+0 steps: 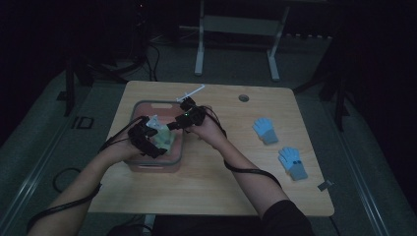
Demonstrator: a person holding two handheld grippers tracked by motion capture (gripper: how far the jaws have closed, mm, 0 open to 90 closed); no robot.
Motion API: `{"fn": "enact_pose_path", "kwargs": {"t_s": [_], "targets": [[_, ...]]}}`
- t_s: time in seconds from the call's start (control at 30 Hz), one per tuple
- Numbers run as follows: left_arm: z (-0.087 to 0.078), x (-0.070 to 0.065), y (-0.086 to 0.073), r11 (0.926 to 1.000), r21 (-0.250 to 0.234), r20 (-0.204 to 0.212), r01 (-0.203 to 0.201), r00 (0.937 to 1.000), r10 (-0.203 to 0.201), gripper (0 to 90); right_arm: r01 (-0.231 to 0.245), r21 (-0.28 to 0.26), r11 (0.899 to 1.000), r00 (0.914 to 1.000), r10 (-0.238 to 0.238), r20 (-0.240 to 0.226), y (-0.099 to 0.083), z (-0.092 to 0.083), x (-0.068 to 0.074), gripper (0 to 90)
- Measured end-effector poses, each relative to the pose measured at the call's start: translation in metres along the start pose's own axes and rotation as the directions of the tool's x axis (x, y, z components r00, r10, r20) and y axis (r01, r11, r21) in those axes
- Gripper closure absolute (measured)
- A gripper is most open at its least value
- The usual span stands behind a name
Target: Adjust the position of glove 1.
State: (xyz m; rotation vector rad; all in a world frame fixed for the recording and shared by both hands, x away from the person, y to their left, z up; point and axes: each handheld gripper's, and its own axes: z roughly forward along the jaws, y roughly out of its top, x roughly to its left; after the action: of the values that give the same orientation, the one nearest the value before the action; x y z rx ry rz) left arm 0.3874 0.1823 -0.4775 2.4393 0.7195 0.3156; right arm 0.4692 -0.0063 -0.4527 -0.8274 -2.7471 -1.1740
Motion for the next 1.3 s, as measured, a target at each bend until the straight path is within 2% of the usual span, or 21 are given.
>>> {"fn": "enact_pose_path", "kwargs": {"t_s": [0.23, 0.33, 0.43, 0.6, 0.8, 0.87, 0.93, 1.1, 1.3], "targets": [[0.004, -0.013, 0.011, 0.9998, -0.007, -0.006, -0.016, 0.9999, 0.016, 7.7, 0.002, -0.004, 1.0, 1.0, -0.002, 0.0, -0.018, -0.023, -0.01, 31.8], [0.006, -0.017, 0.017, 0.9996, -0.007, 0.008, -0.027, 0.9996, 0.027, 7.2, -0.008, -0.026, 1.0, 0.9999, 0.009, 0.013, -0.027, -0.032, -0.015, 28.3], [0.006, -0.017, 0.023, 0.9998, -0.016, 0.032, -0.011, 0.9994, 0.012, 2.3, -0.024, -0.038, 0.999, 0.9997, 0.024, 0.01, -0.037, -0.041, -0.021, 25.5], [0.007, -0.024, 0.032, 0.9989, -0.046, 0.044, -0.011, 0.999, 0.013, 2.2, -0.025, -0.051, 0.998, 0.999, 0.027, 0.036, -0.054, -0.055, -0.029, 23.4], [0.009, -0.035, 0.042, 0.9959, -0.083, 0.065, -0.037, 0.997, 0.042, 2.3, 0.012, -0.083, 0.997, 0.9946, -0.004, 0.104, -0.074, -0.071, -0.038, 18.5], [0.009, -0.039, 0.046, 0.9939, -0.102, 0.071, -0.042, 0.9963, 0.049, 2.3, 0.018, -0.073, 0.997, 0.9921, -0.008, 0.125, -0.08, -0.075, -0.04, 16.5], [0.01, -0.045, 0.05, 0.992, -0.112, 0.058, -0.057, 0.9963, 0.064, 2.3, 0.028, -0.068, 0.997, 0.9882, -0.017, 0.152, -0.085, -0.079, -0.042, 15.6], [0.013, -0.058, 0.062, 0.988, -0.143, 0.067, -0.058, 0.9954, 0.068, 2.3, 0.016, -0.07, 0.997, 0.9882, -0.005, 0.153, -0.099, -0.089, -0.047, 14.8], [0.022, -0.072, 0.071, 0.9821, -0.167, 0.098, -0.087, 0.9896, 0.105, 2.3, -0.009, -0.085, 0.996, 0.9839, 0.024, 0.177, -0.116, -0.104, -0.053, 14.3]]}}
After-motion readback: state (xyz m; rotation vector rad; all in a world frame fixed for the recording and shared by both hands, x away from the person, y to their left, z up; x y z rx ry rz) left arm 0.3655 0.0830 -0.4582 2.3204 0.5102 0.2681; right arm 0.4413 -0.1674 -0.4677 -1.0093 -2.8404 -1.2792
